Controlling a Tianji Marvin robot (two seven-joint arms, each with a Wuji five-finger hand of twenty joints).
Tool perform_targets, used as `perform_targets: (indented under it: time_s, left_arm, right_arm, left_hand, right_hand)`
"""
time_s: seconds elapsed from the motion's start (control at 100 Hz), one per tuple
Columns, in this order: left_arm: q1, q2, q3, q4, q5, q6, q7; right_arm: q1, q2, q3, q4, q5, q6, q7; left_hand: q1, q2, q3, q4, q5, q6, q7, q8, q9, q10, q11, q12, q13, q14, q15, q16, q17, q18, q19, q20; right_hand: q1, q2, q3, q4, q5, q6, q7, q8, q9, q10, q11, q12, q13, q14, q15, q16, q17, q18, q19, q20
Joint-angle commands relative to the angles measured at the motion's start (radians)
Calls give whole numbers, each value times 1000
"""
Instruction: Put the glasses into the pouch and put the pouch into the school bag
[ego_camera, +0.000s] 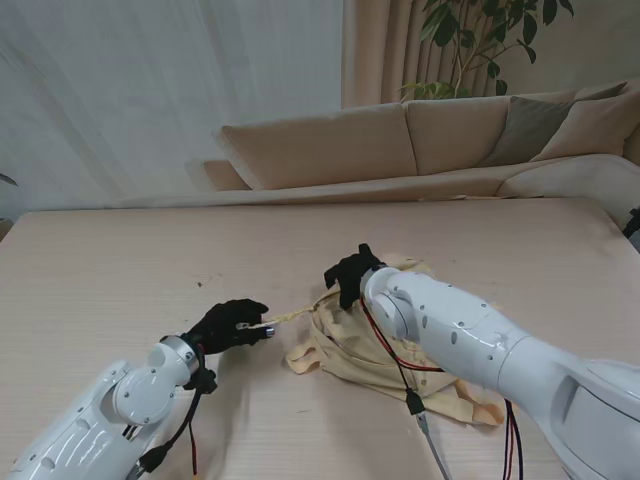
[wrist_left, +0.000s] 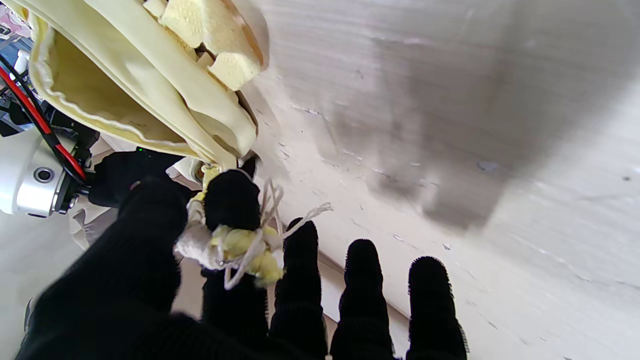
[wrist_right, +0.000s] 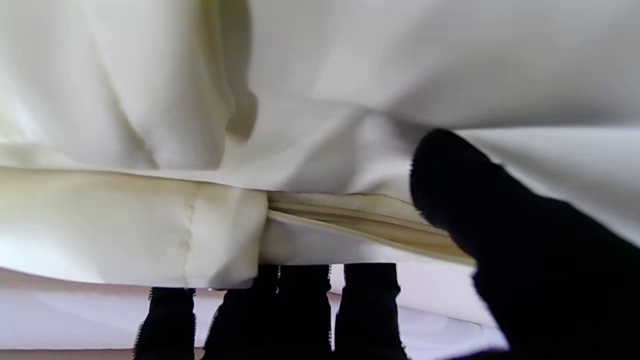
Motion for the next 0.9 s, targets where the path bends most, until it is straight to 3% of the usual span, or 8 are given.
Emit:
perform_targets:
  time_s: [0.0,0.1,0.18,0.28,0.35,0.48,0.66,0.89]
  left_arm:
    - [6,-3,-4,-13,4,-8,-7]
    - [5,-2,-6,-11,8,-13,-7]
    - [-1,-2,-6,-4,5,-15,-10]
    - [-21,-2,-6,13,4,-26,-14]
    - [-44,-2,-5,30,1,-35,-16]
    - [-106,-6,11,74,-27,-46,-26]
    - [-224,-26,89,187,-99,-57,-21]
    - [-292,-30,186,270,-144,-77,-74]
  right_arm:
    - [-2,-6,-7,3,-4,-15,27]
    - [-11,-7,3,7,-6,-28,7]
    - [-16,-5,13,3,-3,-26,5]
    - [-35,-18,41,23,-16,-5,-89]
    - [-40,-36,47,63,-61,13,-201]
    - [-45,-56,55,111,-100,76,-334]
    - [-50,-103,52,210,-100,205,-462]
    - [-44,-223,58,456,18,250,-653]
  left_hand:
    - [-27,-3,28,-11,39,-5,35,7,-3,-4,11,15,12,3,14,13,-18,11,44,-17]
    - [-28,-3,29,-11,40,-6,34,8,-5,-5,10,14,12,3,14,13,-18,11,45,-17]
    - [-29,-4,29,-11,40,-6,34,8,-2,-4,10,14,14,3,15,13,-18,12,46,-18]
    - [-31,-4,31,-11,39,-10,33,9,1,-2,9,14,14,3,14,12,-18,13,49,-18]
    - [-33,-2,30,-12,34,-15,32,10,-4,-4,8,13,16,3,15,12,-18,12,51,-18]
    - [-35,-1,30,-13,29,-20,32,13,-4,-5,9,14,15,3,15,12,-18,11,54,-19]
    - [-40,3,28,-15,21,-24,32,17,3,-5,14,17,18,4,19,14,-18,12,58,-19]
    - [-41,12,18,-14,12,-28,31,18,0,-3,12,18,15,3,18,14,-19,12,59,-20]
  right_hand:
    - [92,-87,39,-151,142,-75,161,-69,114,32,80,62,78,7,102,52,-10,32,76,-38]
    - [167,-82,76,-147,374,-151,299,-6,207,49,164,193,144,0,269,126,-4,35,179,-42]
    - [132,20,96,-129,367,-199,240,220,107,-2,140,285,98,-18,279,134,-4,22,178,-79]
    - [126,-12,170,-145,366,-174,216,390,139,42,47,159,154,3,195,90,12,19,223,-33]
    - [142,-54,222,-156,405,-140,231,379,325,123,39,81,379,66,162,45,112,56,332,-23]
    - [175,-74,224,-151,453,-93,252,365,480,243,122,141,585,171,302,77,255,119,441,3]
    - [224,-92,219,-136,498,-23,280,320,559,350,181,232,653,237,458,149,364,136,512,39]
    - [291,-106,212,-106,554,73,301,297,604,457,207,296,691,340,550,191,437,239,515,46]
